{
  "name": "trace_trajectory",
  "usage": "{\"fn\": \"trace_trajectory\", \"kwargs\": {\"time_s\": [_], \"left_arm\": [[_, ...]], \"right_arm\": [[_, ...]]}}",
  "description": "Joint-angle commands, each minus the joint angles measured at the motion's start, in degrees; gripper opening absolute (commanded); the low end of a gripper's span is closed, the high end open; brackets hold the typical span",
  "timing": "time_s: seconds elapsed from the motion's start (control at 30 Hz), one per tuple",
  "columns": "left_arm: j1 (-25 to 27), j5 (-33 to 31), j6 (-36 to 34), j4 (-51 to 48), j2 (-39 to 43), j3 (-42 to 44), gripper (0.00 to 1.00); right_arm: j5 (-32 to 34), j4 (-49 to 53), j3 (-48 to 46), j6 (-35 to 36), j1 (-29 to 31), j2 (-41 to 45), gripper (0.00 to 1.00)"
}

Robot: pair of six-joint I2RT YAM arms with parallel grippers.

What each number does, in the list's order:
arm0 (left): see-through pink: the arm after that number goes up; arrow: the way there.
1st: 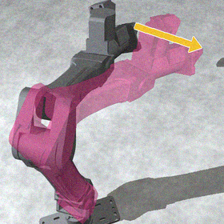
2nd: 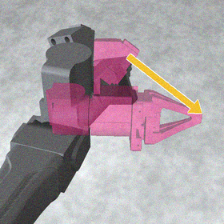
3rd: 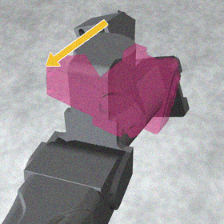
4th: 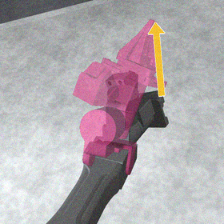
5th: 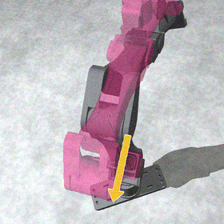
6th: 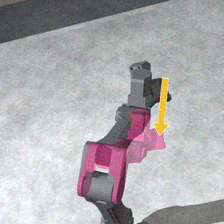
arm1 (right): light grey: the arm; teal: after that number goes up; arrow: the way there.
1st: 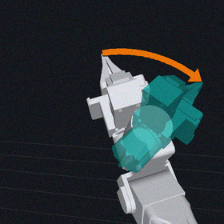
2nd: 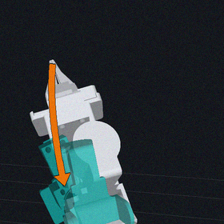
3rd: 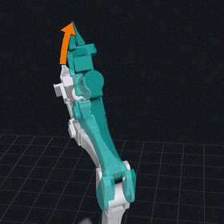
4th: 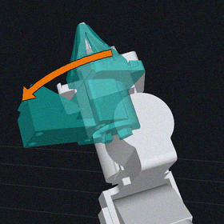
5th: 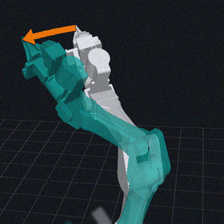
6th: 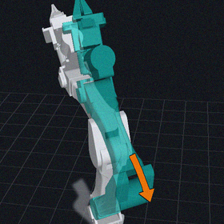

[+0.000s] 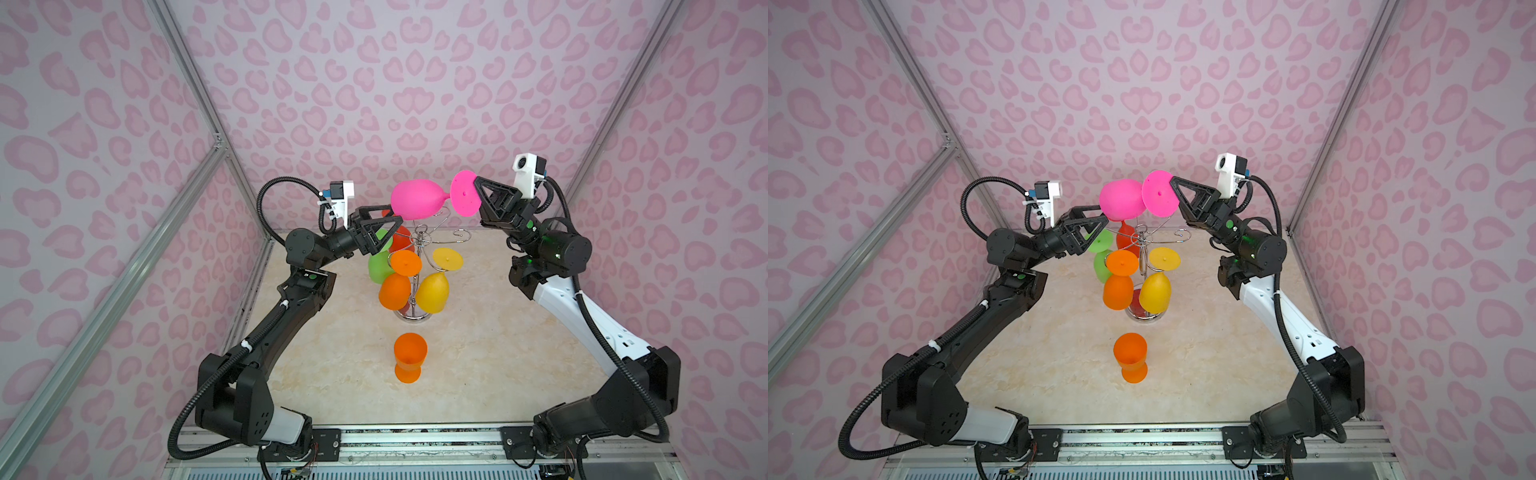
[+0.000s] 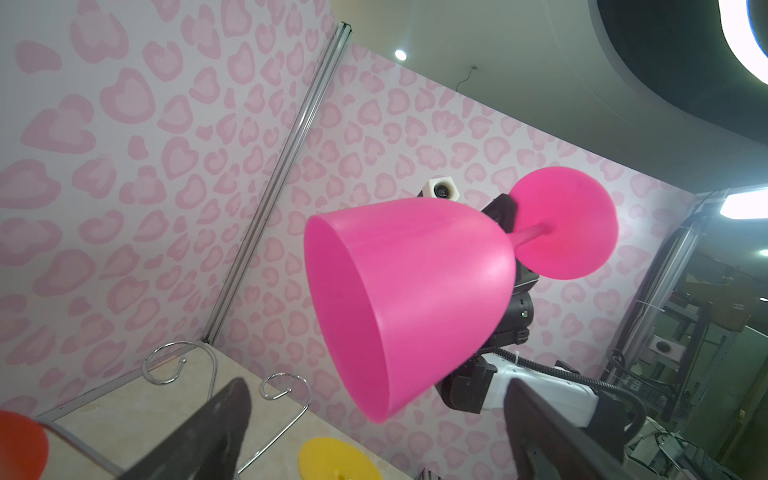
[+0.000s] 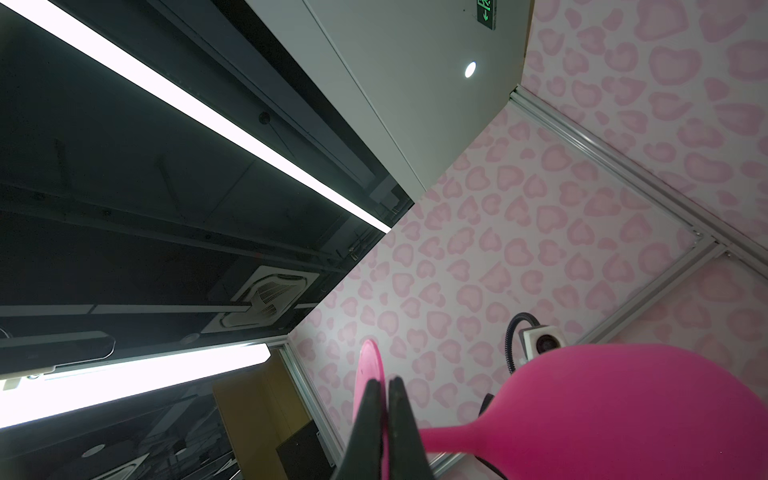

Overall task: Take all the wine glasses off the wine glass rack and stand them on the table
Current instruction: 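Grasp the magenta glass's bowl with the left gripper beside the right gripper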

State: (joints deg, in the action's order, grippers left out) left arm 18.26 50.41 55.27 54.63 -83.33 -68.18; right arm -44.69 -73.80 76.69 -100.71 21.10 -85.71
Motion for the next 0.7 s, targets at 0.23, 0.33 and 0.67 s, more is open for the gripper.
{"fn": "trace_trajectory", "kwargs": {"time_s": [0.23, 0.33, 0.67], "left_arm": [[-0.1, 1.9, 6.2, 10.8, -0.7, 0.1, 0.7], [-0.1, 1.9, 6.6, 11.3, -0.7, 0.3, 0.57], [-0.1, 2.0, 7.6, 12.8, -0.3, 1.2, 0.32]], "right_arm": [[4.1, -15.5, 1.6, -12.9, 1.2, -6.7, 0.0], [4.3, -15.5, 1.6, -13.4, 1.2, -7.6, 0.0], [5.2, -15.4, 2.5, -15.1, 1.1, -10.3, 0.0]]}}
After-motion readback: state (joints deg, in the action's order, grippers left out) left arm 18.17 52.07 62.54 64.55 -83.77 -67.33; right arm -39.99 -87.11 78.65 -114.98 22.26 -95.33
